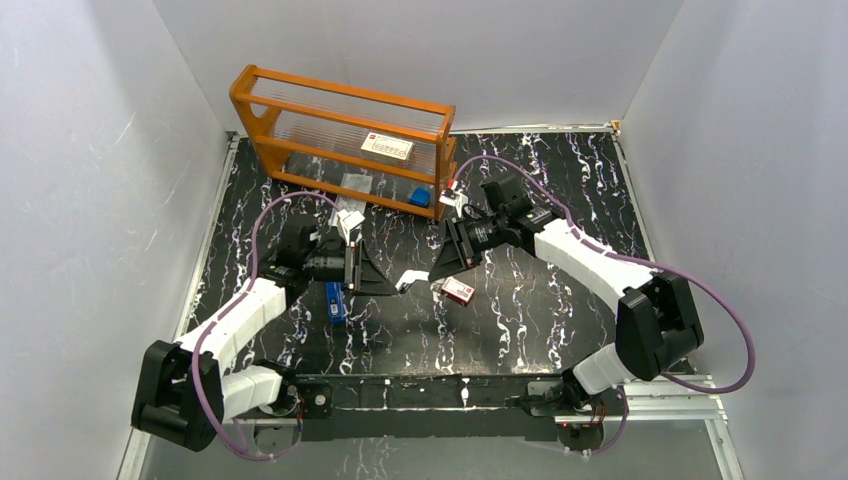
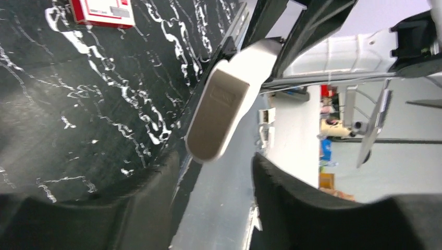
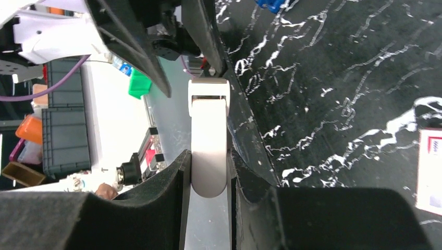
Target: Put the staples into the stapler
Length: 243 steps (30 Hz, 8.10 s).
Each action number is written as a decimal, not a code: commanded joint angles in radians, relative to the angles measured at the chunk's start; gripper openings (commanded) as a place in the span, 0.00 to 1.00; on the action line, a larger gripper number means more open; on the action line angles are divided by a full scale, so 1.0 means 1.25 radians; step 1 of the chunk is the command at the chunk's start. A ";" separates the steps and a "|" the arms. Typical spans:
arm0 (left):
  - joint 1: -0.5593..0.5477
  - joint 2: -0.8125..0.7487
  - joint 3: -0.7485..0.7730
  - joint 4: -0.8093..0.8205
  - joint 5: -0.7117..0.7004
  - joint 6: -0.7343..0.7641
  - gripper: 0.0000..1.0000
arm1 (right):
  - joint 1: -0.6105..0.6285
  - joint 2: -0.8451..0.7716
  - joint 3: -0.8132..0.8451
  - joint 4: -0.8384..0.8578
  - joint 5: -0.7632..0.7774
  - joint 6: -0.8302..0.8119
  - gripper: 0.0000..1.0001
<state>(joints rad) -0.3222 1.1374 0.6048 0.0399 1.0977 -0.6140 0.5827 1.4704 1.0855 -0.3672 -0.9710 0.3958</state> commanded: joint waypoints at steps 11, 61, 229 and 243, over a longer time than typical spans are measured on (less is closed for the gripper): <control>0.010 -0.094 0.025 -0.131 -0.129 0.049 0.84 | -0.021 0.045 0.081 -0.278 0.129 -0.138 0.30; 0.010 -0.236 0.014 -0.325 -0.611 0.044 0.85 | 0.138 0.519 0.281 -0.079 0.091 0.874 0.34; -0.136 0.293 0.111 -0.110 -1.160 0.005 0.05 | 0.165 -0.070 -0.304 0.475 0.797 -0.253 0.79; -0.157 0.171 -0.011 -0.036 -1.149 0.027 0.19 | 0.165 -0.073 -0.287 0.335 0.722 -0.423 0.84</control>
<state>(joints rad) -0.5068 1.4239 0.6376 0.0025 -0.2794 -0.5980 0.7887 1.4044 0.7029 0.0765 -0.0494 -0.0738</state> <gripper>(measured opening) 0.305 0.814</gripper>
